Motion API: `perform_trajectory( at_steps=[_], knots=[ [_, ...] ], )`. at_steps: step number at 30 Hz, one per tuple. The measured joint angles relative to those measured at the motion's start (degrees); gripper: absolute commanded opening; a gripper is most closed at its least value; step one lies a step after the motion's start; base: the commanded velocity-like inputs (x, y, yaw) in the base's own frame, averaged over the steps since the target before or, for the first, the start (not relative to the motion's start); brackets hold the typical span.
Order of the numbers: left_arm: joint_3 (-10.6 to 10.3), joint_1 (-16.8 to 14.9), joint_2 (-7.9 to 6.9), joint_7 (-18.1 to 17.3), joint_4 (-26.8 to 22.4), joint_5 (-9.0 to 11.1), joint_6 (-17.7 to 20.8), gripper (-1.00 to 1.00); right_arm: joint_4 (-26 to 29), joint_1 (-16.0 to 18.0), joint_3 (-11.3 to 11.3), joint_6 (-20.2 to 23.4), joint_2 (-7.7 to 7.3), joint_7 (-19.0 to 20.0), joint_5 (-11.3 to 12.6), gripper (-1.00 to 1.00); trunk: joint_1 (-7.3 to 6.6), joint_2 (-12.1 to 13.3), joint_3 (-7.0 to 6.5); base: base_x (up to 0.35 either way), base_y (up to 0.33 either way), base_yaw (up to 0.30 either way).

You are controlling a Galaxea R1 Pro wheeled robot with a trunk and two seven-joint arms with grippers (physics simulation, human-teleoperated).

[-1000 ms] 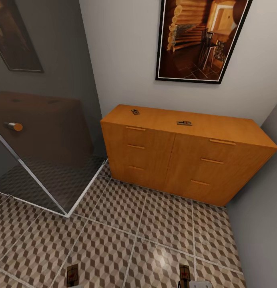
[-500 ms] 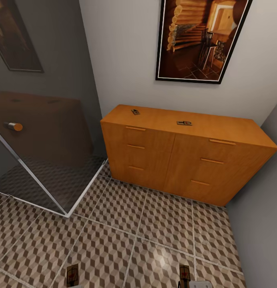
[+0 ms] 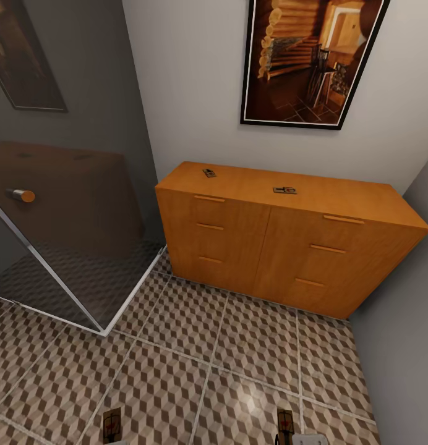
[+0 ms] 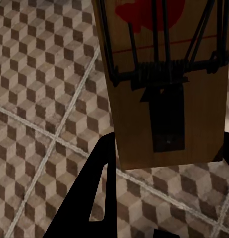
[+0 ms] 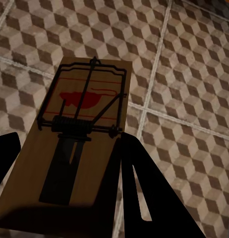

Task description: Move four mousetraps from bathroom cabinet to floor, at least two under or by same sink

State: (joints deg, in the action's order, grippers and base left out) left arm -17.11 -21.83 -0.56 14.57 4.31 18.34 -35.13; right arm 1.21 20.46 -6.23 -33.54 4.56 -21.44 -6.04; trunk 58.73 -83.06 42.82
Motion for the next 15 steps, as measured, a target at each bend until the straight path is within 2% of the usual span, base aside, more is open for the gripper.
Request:
perform_trajectory(
  at_steps=[15],
  knots=[
    [0.0, 0.0, 0.00, 0.0, 0.0, 0.0, 0.0, -1.00, 0.0, 0.0, 0.0, 0.0, 0.00, 0.0, 0.0, -1.00, 0.00, 0.0, 0.00, 0.000, 0.000, 0.000]
  ],
)
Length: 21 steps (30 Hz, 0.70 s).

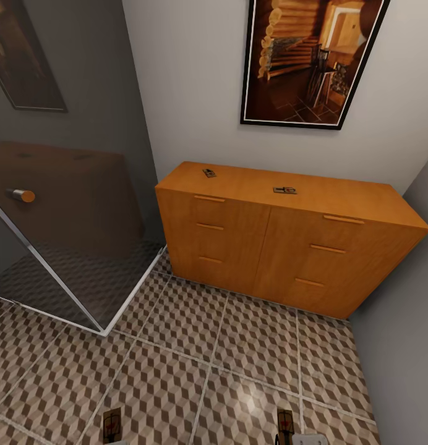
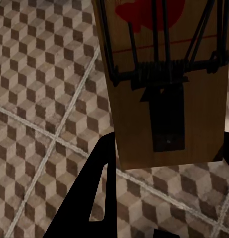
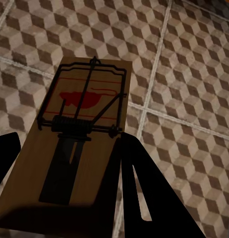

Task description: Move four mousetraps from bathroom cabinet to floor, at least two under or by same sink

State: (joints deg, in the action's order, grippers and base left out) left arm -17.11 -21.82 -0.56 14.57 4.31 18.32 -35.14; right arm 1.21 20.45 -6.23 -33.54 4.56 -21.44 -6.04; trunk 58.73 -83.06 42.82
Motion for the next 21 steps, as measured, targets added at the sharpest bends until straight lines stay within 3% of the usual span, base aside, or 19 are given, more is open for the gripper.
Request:
perform_trajectory(
  at_steps=[21],
  knots=[
    [0.0, 0.0, 0.00, 0.0, 0.0, 0.0, 0.0, -1.00, 0.0, 0.0, 0.0, 0.0, 0.00, 0.0, 0.0, -1.00, 0.00, 0.0, 0.00, 0.000, 0.000, 0.000]
  ],
)
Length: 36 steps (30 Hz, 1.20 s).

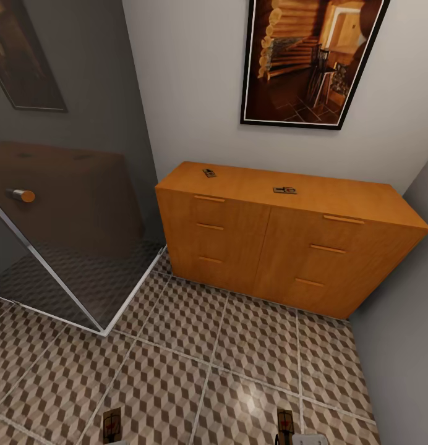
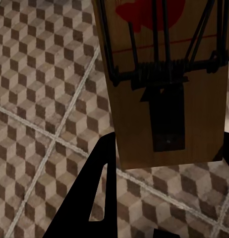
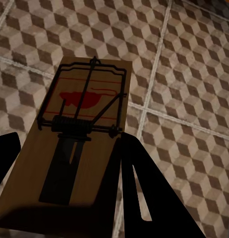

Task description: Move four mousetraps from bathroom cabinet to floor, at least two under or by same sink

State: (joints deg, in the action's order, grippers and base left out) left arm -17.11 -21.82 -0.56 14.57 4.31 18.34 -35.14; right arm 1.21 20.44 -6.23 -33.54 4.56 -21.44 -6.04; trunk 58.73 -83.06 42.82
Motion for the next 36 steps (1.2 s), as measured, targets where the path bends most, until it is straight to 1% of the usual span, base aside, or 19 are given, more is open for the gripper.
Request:
perform_trajectory(
  at_steps=[36],
  knots=[
    [0.0, 0.0, 0.00, 0.0, 0.0, 0.0, 0.0, -1.00, 0.0, 0.0, 0.0, 0.0, 0.01, 0.0, 0.0, -1.00, 0.00, 0.0, 0.00, 0.000, 0.000, 0.000]
  ],
)
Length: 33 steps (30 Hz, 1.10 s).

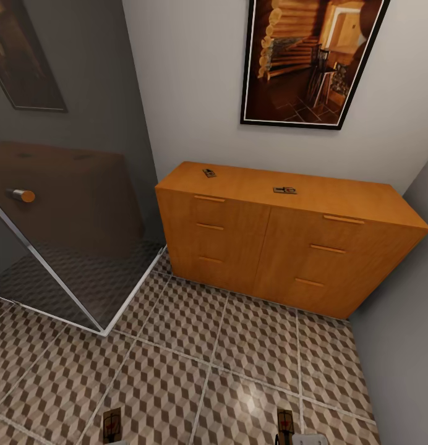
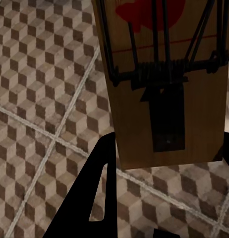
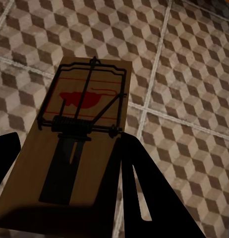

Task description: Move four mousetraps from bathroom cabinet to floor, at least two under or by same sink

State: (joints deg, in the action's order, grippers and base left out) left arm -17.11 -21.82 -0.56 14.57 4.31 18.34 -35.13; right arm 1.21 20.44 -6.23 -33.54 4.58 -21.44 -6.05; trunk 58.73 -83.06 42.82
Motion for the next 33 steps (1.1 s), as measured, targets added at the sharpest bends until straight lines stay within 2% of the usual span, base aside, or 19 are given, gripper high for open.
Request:
perform_trajectory(
  at_steps=[33],
  knots=[
    [0.0, 0.0, 0.00, 0.0, 0.0, 0.0, 0.0, -1.00, 0.0, 0.0, 0.0, 0.0, -0.01, 0.0, 0.0, -1.00, 0.00, 0.0, 0.00, 0.000, 0.000, 0.000]
  ],
)
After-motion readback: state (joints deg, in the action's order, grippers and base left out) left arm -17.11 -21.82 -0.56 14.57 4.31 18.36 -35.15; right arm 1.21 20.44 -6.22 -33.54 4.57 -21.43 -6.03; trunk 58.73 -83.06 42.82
